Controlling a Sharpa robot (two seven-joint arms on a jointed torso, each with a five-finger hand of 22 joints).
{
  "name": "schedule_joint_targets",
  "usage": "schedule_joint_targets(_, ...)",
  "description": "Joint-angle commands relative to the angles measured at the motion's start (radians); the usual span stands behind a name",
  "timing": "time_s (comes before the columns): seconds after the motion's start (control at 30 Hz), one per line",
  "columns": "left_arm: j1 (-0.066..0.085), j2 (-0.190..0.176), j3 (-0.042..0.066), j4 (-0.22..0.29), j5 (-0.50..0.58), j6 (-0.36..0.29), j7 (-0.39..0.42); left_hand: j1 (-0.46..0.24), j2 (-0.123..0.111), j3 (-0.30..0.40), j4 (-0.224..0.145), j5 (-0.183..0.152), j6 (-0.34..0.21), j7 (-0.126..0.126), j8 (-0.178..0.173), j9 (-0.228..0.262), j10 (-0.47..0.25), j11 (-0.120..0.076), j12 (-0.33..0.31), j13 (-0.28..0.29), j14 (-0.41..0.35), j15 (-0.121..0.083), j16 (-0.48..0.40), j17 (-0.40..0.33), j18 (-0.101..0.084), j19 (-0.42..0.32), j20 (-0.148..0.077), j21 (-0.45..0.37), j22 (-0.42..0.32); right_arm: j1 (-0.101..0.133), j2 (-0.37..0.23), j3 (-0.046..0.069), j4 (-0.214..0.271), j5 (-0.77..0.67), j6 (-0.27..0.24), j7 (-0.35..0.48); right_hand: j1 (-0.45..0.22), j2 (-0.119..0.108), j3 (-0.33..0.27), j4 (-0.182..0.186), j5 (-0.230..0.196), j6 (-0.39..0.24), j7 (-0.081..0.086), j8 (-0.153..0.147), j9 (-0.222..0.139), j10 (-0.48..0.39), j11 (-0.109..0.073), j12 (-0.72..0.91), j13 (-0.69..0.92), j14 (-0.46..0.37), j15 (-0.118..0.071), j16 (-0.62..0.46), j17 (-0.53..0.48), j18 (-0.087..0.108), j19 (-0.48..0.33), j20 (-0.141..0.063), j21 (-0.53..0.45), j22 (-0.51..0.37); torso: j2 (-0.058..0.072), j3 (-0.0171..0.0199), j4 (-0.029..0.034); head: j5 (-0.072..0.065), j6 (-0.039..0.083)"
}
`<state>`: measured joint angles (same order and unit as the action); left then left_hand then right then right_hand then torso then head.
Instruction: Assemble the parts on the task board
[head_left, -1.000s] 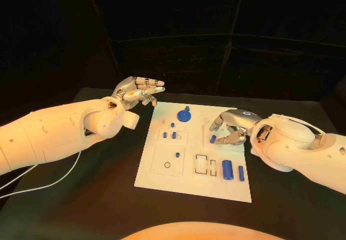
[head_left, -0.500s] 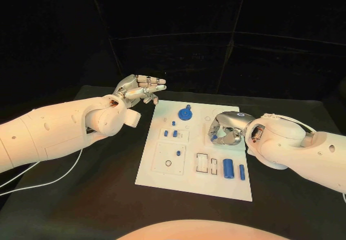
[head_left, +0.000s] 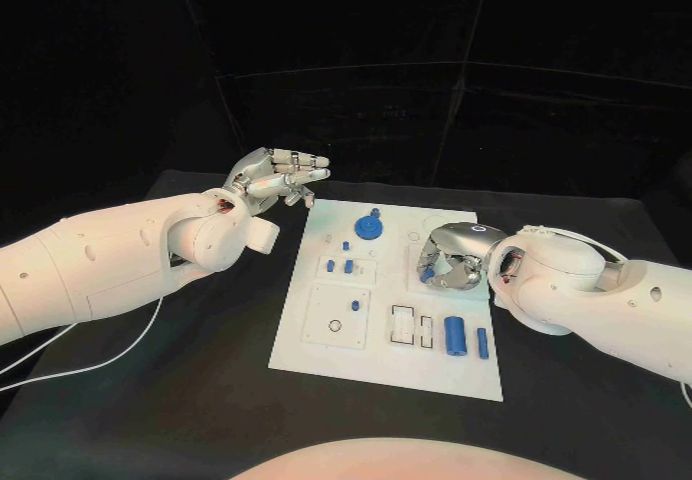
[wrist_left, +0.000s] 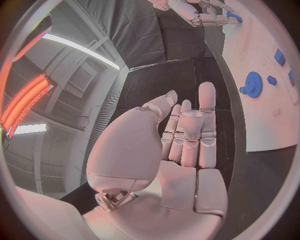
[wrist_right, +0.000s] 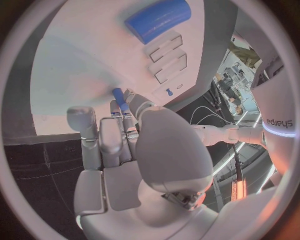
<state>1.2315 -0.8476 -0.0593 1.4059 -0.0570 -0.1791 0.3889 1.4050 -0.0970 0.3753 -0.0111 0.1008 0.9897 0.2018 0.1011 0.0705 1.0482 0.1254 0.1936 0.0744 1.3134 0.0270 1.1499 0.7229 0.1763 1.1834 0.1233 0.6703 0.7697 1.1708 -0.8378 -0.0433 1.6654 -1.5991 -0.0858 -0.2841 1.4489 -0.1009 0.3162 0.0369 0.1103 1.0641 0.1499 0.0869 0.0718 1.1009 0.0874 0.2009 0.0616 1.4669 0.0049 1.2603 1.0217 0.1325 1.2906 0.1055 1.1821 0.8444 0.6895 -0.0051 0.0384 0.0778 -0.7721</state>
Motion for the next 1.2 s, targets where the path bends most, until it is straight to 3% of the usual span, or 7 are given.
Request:
schedule_joint_targets(0.03,0.002,0.0,0.001,0.0,0.004,0.012,0.008,0.009,-0.001,-0.002,-0.006,0.004,-0.009,-0.001,0.003,0.0,-0.006,0.001,0.003,-0.001,0.0,0.005,0.006,-0.001,0.007,0.001,0.006,-0.005,-0.001,0.0,0.001,-0.001,-0.001,-0.018,0.002,0.0,-0.004,-0.004,0.007,-0.001,0.003,0.006,0.0,-0.002,-0.001,0.007,-0.002,-0.006,-0.001,0.014,-0.006,-0.004,-0.001,-0.002,0.008,-0.001,0.001,-0.003,0.0,-0.0003,-0.0003,-0.001,0.0)
schedule_joint_targets(0.27,0.002,0.0,0.001,0.0,0.004,0.012,0.006,0.008,-0.002,-0.002,-0.006,0.004,-0.01,0.0,0.003,0.0,-0.007,0.002,0.004,-0.001,-0.001,0.005,0.006,-0.001,0.007,0.001,0.006,-0.005,-0.001,-0.001,0.005,-0.001,-0.002,-0.021,-0.016,0.006,-0.002,-0.001,0.039,-0.001,0.003,0.023,0.0,-0.003,-0.001,0.032,-0.005,-0.018,0.001,0.015,-0.008,-0.003,0.0,-0.003,0.013,-0.002,0.005,0.004,0.0,-0.0006,-0.0001,-0.003,-0.001)
schedule_joint_targets(0.5,0.002,-0.001,0.001,0.0,0.004,0.011,0.006,0.008,-0.002,-0.002,-0.006,0.004,-0.01,0.0,0.003,0.0,-0.007,0.002,0.004,-0.001,-0.001,0.005,0.006,-0.001,0.007,0.001,0.006,-0.005,-0.001,-0.002,0.004,-0.001,-0.001,-0.033,-0.047,0.008,0.021,0.014,0.091,-0.019,-0.025,0.052,-0.005,0.003,0.001,0.081,-0.015,-0.017,0.006,0.02,-0.018,0.008,0.015,-0.006,0.025,-0.011,0.02,0.028,0.0,-0.0004,0.0006,-0.006,-0.004)
schedule_joint_targets(0.7,0.002,-0.001,0.001,0.0,0.004,0.01,0.005,0.008,-0.002,-0.002,-0.006,0.004,-0.01,0.0,0.003,0.0,-0.007,0.002,0.004,-0.001,-0.001,0.005,0.006,-0.001,0.007,0.001,0.006,-0.005,-0.001,-0.002,-0.002,-0.001,0.005,-0.049,-0.118,0.017,0.043,0.029,0.137,-0.046,-0.032,0.083,-0.014,0.015,0.006,0.129,-0.027,-0.006,0.016,0.022,-0.028,0.014,0.022,-0.012,0.04,-0.021,0.044,0.065,-0.001,-0.0001,0.0004,-0.006,-0.004)
schedule_joint_targets(0.83,0.002,-0.001,0.001,0.0,0.004,0.01,0.005,0.008,-0.002,-0.002,-0.006,0.004,-0.01,0.0,0.003,0.0,-0.007,0.002,0.004,-0.001,-0.001,0.005,0.006,-0.001,0.007,0.001,0.006,-0.005,-0.001,-0.002,-0.012,-0.001,0.016,-0.034,-0.156,0.028,0.039,0.026,0.156,-0.055,-0.025,0.089,-0.015,0.016,0.006,0.137,-0.029,-0.008,0.019,0.022,-0.03,0.014,0.02,-0.014,0.042,-0.024,0.051,0.075,-0.002,0.0001,-0.0001,-0.006,-0.003)
schedule_joint_targets(1.2,0.002,0.002,0.001,-0.006,0.004,0.006,0.003,0.006,-0.001,-0.002,-0.005,0.004,-0.012,0.001,0.005,0.0,-0.009,0.002,0.006,-0.001,0.0,0.006,0.007,0.0,0.006,0.001,0.006,-0.005,-0.001,0.002,-0.086,0.001,0.143,0.052,-0.208,0.048,0.034,0.011,0.181,-0.074,-0.021,0.087,-0.013,0.011,0.005,0.139,-0.027,-0.016,0.022,0.023,-0.029,0.018,0.026,-0.015,0.042,-0.025,0.056,0.082,-0.002,-0.0019,0.0014,-0.007,0.002)
